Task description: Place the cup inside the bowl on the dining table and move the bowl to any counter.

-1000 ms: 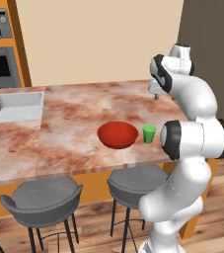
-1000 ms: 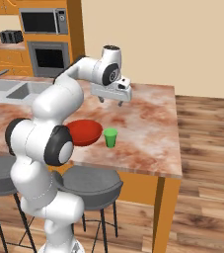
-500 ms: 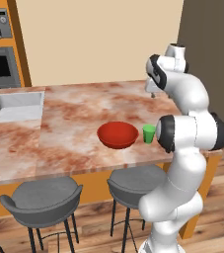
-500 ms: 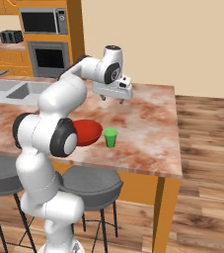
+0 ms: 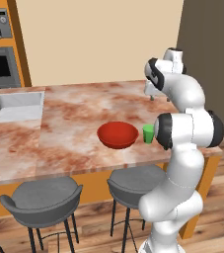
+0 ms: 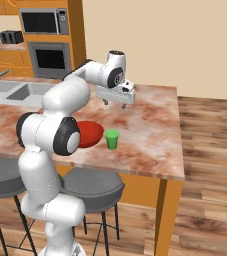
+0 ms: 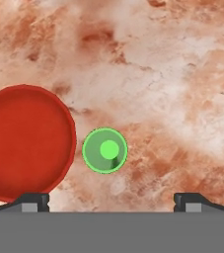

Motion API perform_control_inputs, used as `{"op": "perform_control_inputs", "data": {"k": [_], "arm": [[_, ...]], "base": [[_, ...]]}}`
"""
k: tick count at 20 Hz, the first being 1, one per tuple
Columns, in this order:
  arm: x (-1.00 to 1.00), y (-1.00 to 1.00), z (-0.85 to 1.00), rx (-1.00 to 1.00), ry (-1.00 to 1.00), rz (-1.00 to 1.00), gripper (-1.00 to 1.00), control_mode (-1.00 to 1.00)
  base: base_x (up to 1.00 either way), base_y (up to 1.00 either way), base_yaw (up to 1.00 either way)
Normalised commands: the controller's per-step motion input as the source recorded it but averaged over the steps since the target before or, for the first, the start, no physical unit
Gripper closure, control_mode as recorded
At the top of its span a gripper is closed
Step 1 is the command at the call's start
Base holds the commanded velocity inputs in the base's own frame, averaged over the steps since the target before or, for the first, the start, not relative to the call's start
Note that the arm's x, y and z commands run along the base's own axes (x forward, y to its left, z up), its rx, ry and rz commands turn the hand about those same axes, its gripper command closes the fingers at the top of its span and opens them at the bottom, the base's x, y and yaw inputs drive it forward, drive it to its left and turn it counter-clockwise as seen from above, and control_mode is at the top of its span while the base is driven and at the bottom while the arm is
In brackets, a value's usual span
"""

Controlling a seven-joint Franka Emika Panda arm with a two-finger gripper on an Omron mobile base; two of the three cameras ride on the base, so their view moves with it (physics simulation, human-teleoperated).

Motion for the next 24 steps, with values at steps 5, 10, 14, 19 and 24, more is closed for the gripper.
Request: {"op": "perform_control_inputs", "data": {"k": [5, 10, 14, 19, 24], "arm": [[0.00, 0.00, -0.31, 0.00, 0.00, 0.00, -1.00, -1.00], [0.05, 0.00, -0.20, 0.00, 0.00, 0.00, -1.00, -1.00], [0.08, 0.00, -0.11, 0.00, 0.00, 0.00, -1.00, -1.00], [0.03, 0.00, -0.09, 0.00, 0.00, 0.00, -1.00, -1.00], [0.00, -0.02, -0.08, 0.00, 0.00, 0.00, -1.00, -1.00]], "base": [[0.00, 0.00, 0.00], [0.00, 0.00, 0.00], [0.00, 0.00, 0.00], [0.00, 0.00, 0.00], [0.00, 0.00, 0.00]]}}
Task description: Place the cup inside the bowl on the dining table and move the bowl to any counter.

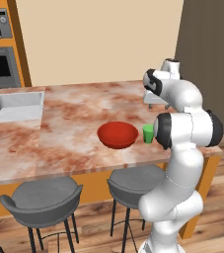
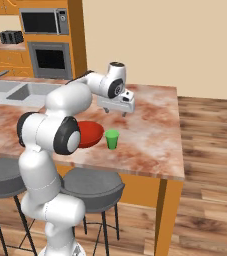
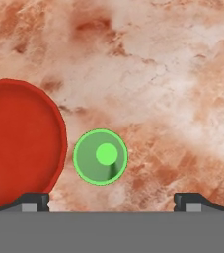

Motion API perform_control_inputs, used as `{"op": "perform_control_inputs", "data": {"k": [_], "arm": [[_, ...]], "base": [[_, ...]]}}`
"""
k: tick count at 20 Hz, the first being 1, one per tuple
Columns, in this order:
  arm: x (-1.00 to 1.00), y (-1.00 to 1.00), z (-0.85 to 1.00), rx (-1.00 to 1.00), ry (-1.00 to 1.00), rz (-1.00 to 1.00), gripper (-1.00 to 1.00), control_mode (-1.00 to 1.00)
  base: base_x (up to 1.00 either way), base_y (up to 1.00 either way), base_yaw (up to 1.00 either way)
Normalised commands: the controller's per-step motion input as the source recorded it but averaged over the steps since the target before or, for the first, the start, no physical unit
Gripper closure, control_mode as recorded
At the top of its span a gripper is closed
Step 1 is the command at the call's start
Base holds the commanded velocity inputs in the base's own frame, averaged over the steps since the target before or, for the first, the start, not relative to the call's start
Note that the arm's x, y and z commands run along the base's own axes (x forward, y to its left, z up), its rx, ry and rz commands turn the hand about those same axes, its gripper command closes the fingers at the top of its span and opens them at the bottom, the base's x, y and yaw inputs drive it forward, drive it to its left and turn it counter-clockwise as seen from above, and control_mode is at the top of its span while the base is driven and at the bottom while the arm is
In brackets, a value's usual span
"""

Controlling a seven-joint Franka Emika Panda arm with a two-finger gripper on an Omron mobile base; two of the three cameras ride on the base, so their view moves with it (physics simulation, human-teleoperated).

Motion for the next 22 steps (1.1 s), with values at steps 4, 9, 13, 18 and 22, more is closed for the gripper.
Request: {"op": "perform_control_inputs", "data": {"k": [4, 9, 13, 18, 22], "arm": [[0.00, -0.07, -0.04, 0.00, 0.00, 0.00, -1.00, -1.00], [0.00, -0.09, -0.02, 0.00, 0.00, -0.01, -1.00, -1.00], [0.00, -0.08, -0.04, 0.00, 0.00, -0.01, -1.00, -1.00], [0.00, 0.00, 0.00, 0.03, 0.00, 0.00, -1.00, -1.00], [0.00, 0.00, 0.00, 0.06, 0.00, 0.00, -1.00, -1.00]], "base": [[0.00, 0.00, 0.00], [0.00, 0.00, 0.00], [0.00, 0.00, 0.00], [0.00, 0.00, 0.00], [0.00, 0.00, 0.00]]}}
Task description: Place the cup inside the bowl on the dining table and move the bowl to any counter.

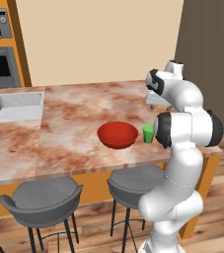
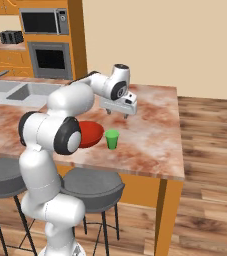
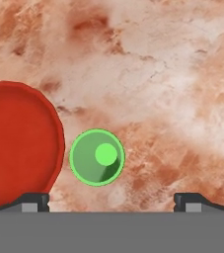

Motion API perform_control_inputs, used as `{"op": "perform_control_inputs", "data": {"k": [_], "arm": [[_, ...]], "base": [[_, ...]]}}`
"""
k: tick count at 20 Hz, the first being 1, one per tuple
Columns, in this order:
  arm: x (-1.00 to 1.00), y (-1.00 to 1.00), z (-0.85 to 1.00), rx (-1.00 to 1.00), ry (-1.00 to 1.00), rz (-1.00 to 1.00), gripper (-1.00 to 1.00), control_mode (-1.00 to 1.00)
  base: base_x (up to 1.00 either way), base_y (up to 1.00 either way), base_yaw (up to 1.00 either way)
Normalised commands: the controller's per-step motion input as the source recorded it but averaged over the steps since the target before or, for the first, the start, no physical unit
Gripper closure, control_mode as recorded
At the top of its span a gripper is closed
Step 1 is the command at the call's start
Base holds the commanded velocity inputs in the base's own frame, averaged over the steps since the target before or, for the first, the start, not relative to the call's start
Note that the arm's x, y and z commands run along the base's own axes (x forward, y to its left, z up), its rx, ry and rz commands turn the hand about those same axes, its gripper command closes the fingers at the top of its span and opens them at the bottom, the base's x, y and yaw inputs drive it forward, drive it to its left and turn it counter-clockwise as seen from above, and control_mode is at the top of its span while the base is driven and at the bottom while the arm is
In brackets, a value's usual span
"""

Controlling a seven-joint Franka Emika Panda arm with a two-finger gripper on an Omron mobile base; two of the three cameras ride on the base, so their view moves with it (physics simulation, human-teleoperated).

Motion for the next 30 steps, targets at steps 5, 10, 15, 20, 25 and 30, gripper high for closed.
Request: {"op": "perform_control_inputs", "data": {"k": [5, 10, 15, 20, 25, 30], "arm": [[0.00, 0.00, 0.00, 0.07, 0.00, 0.00, -1.00, -1.00], [0.00, 0.00, -0.18, 0.02, 0.02, -0.01, -1.00, -1.00], [0.00, 0.00, -0.27, 0.00, 0.05, -0.01, -1.00, -1.00], [0.00, 0.00, -0.19, 0.00, 0.02, -0.01, -1.00, -1.00], [0.00, 0.00, -0.11, 0.00, 0.00, 0.00, -1.00, -1.00], [0.00, 0.00, -0.16, 0.00, 0.00, 0.00, -1.00, -1.00]], "base": [[0.00, 0.00, 0.00], [0.00, 0.00, 0.00], [0.00, 0.00, 0.00], [0.00, 0.00, 0.00], [0.00, 0.00, 0.00], [0.00, 0.00, 0.00]]}}
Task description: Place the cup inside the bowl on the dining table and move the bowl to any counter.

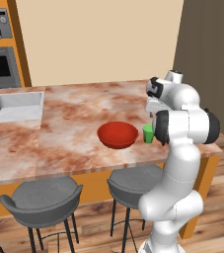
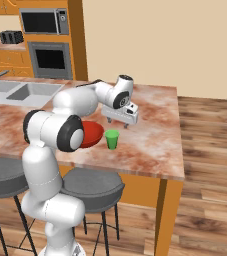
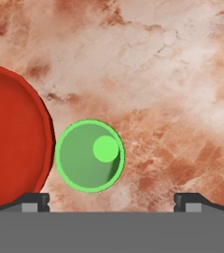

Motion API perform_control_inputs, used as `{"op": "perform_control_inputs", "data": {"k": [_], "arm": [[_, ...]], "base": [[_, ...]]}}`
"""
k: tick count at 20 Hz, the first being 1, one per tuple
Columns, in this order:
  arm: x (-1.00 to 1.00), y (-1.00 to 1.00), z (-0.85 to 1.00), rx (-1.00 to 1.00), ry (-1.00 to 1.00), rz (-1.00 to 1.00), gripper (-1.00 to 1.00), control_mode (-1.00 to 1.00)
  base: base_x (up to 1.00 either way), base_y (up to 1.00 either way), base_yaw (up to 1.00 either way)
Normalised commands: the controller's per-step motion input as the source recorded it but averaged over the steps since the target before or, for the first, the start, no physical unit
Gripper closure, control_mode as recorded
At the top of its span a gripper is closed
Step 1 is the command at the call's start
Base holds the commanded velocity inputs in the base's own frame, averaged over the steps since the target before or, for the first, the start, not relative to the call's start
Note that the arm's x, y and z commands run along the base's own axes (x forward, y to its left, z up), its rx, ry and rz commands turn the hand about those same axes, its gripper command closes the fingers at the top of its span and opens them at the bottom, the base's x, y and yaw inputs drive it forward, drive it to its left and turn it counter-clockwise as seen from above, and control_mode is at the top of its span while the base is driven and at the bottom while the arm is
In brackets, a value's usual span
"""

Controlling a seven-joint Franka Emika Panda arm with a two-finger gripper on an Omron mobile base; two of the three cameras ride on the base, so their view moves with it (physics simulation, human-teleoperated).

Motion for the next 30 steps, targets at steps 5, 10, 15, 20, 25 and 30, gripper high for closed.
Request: {"op": "perform_control_inputs", "data": {"k": [5, 10, 15, 20, 25, 30], "arm": [[0.00, 0.00, -0.14, 0.01, 0.00, 0.00, -1.00, -1.00], [0.00, 0.00, -0.12, 0.00, 0.00, 0.00, -1.00, -1.00], [0.00, 0.00, -0.13, 0.00, 0.00, 0.00, -1.00, -1.00], [0.00, 0.00, -0.10, 0.00, 0.00, 0.00, -1.00, -1.00], [0.00, 0.00, -0.13, 0.00, 0.00, 0.00, -1.00, -1.00], [0.00, 0.00, -0.17, 0.00, 0.00, 0.00, -1.00, -1.00]], "base": [[0.00, 0.00, 0.00], [0.00, 0.00, 0.00], [0.00, 0.00, 0.00], [0.00, 0.00, 0.00], [0.00, 0.00, 0.00], [0.00, 0.00, 0.00]]}}
